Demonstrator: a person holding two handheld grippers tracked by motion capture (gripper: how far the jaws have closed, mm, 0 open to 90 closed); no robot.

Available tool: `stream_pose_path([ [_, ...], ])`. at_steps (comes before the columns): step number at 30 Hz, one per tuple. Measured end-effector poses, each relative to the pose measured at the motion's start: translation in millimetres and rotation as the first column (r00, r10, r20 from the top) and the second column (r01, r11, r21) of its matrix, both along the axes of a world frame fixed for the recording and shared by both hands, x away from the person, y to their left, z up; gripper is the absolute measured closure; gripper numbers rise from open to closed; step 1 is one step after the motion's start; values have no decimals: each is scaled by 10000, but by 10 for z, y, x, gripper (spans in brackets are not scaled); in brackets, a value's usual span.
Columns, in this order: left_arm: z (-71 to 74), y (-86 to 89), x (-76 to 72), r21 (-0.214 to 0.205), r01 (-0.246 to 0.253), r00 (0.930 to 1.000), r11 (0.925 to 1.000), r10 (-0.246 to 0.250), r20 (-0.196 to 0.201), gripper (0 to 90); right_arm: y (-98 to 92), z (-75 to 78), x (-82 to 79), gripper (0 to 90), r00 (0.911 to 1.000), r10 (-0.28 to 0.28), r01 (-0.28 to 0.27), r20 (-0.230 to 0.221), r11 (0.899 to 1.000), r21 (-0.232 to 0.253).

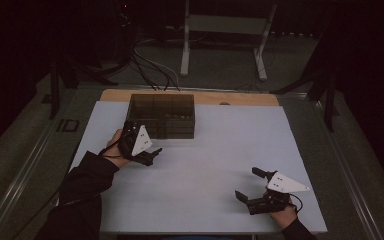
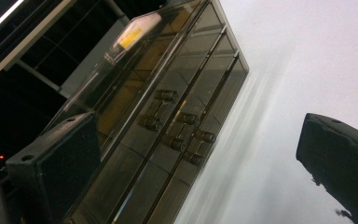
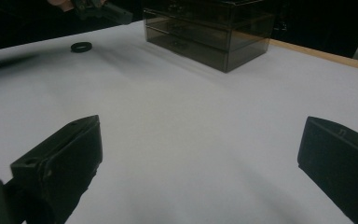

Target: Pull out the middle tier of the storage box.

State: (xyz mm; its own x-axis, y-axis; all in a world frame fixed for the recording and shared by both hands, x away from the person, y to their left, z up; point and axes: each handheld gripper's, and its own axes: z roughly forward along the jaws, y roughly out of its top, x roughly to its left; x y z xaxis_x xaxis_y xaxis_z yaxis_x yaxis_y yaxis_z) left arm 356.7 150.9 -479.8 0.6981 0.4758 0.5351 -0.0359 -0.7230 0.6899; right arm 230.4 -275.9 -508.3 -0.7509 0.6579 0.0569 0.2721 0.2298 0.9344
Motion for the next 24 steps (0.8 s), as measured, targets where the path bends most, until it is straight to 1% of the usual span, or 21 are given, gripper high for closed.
stream_pose_path([
  [2,-25,-21,9,299,-82,9999,9995,79,88,11,1,-1,1,0,10000,6,-6,-3,10000,13],
  [4,-48,-53,5,707,-296,9992,9971,277,279,11,1,-1,2,0,10000,-4,4,-9,10000,18],
  [5,-48,-53,5,707,-296,9992,9971,277,279,11,1,-1,2,0,10000,-4,4,-9,10000,18],
  [6,-56,-82,10,784,-490,9988,9957,487,64,11,-3,0,2,0,10000,-18,18,-19,10000,44],
  [8,-63,-103,13,790,-574,9983,9952,580,-44,11,-3,-1,3,0,10000,-16,16,-29,10000,55],
  [9,-68,-115,16,872,-695,9976,9938,694,42,11,-3,-1,3,0,10000,-16,17,-32,10000,51],
  [10,-84,-131,14,1109,-775,9968,9908,748,283,11,-2,-1,3,0,10000,-7,7,-30,10000,49],
  [12,-103,-150,25,1408,-840,9963,9865,804,310,12,0,1,2,0,10000,13,-13,-16,10000,59],
  [14,-127,-168,33,1671,-896,9956,9819,837,418,11,-1,1,1,0,10000,18,-18,-6,10000,50],
  [15,-144,-180,38,1808,-951,9951,9789,886,440,12,-2,1,1,0,10000,23,-23,-7,10000,57],
  [16,-159,-191,37,2017,-969,9946,9747,873,563,12,-4,2,2,0,10000,18,-18,-6,10000,70],
  [17,-169,-197,40,2132,-990,9945,9720,891,556,19,-5,2,2,0,10000,9,-9,-6,10000,87],
  [18,-184,-204,40,2214,-1049,9936,9695,928,645,39,-6,2,3,0,10000,4,-4,-4,10000,90],
  [21,-225,-224,36,2478,-1138,9915,9621,941,899,40,-4,0,4,0,10000,6,-6,-8,10000,57],
  [22,-234,-228,33,2614,-1140,9913,9585,922,939,40,-2,1,3,0,10000,10,-10,-6,10000,50],
  [24,-262,-236,34,2858,-1231,9890,9503,939,1139,46,-1,3,1,0,10000,33,-33,5,10000,51],
])
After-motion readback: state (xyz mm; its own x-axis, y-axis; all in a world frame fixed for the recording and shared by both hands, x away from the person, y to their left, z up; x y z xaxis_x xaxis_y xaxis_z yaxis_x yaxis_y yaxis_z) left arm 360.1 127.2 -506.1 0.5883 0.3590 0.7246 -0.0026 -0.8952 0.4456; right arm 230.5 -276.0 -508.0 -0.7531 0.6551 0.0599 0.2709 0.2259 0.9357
